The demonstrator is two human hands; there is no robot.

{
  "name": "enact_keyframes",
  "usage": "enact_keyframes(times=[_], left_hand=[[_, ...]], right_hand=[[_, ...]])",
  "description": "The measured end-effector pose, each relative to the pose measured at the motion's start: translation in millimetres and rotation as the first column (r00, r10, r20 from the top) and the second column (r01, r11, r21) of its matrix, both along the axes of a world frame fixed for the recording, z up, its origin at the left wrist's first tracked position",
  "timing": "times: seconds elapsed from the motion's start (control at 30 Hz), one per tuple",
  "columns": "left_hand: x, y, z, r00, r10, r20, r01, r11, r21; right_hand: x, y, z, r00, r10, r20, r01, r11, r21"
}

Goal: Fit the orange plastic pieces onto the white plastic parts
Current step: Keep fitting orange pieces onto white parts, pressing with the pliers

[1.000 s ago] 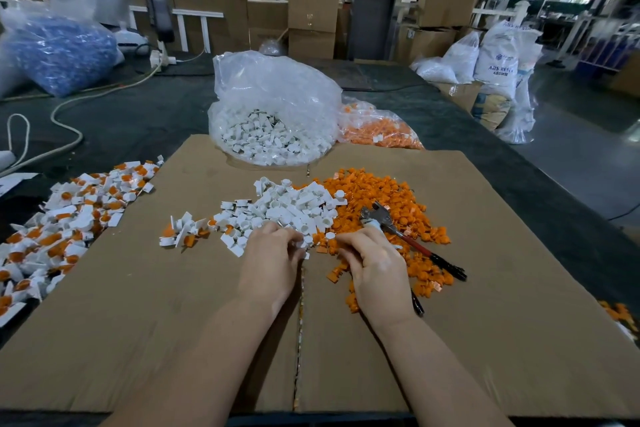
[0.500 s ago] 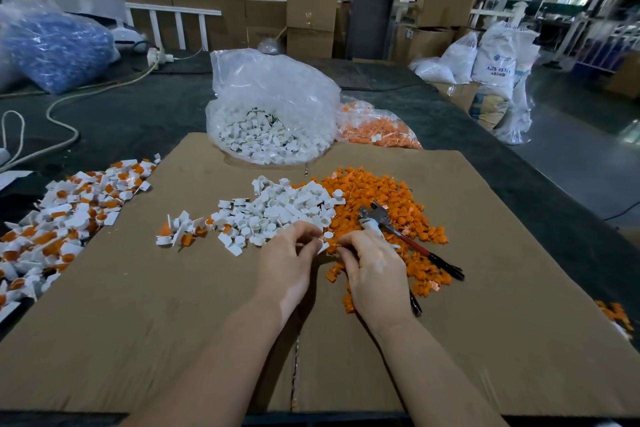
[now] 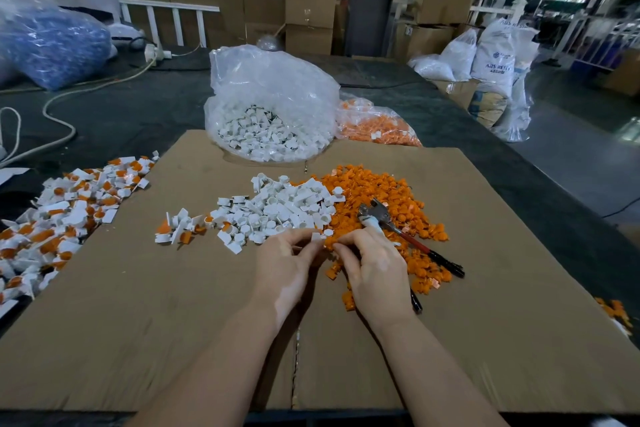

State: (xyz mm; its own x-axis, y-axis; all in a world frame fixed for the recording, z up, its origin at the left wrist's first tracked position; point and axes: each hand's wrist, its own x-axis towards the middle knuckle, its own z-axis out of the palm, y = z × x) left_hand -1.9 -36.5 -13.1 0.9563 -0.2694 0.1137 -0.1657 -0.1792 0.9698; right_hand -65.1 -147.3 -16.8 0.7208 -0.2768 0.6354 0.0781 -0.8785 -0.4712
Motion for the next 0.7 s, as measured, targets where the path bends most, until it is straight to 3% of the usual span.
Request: enact_keyframes(times=[0.27,0.7], left_hand=[[-2.7,2.1,-2.2,0.993,-0.068,-0.096,0.056,0.991,-0.125],[-5.6,4.4,-0.3,0.985,-0.153,-0.075,0.14,0.979,-0.147]], right_hand=[[-0.3,3.0,1.1,0.999,-0.032,-0.02,0.031,0.999,-0.035],[0.2,1.3,-1.8,0.999,0.006,-0.034,-0.007,1.0,-0.01]])
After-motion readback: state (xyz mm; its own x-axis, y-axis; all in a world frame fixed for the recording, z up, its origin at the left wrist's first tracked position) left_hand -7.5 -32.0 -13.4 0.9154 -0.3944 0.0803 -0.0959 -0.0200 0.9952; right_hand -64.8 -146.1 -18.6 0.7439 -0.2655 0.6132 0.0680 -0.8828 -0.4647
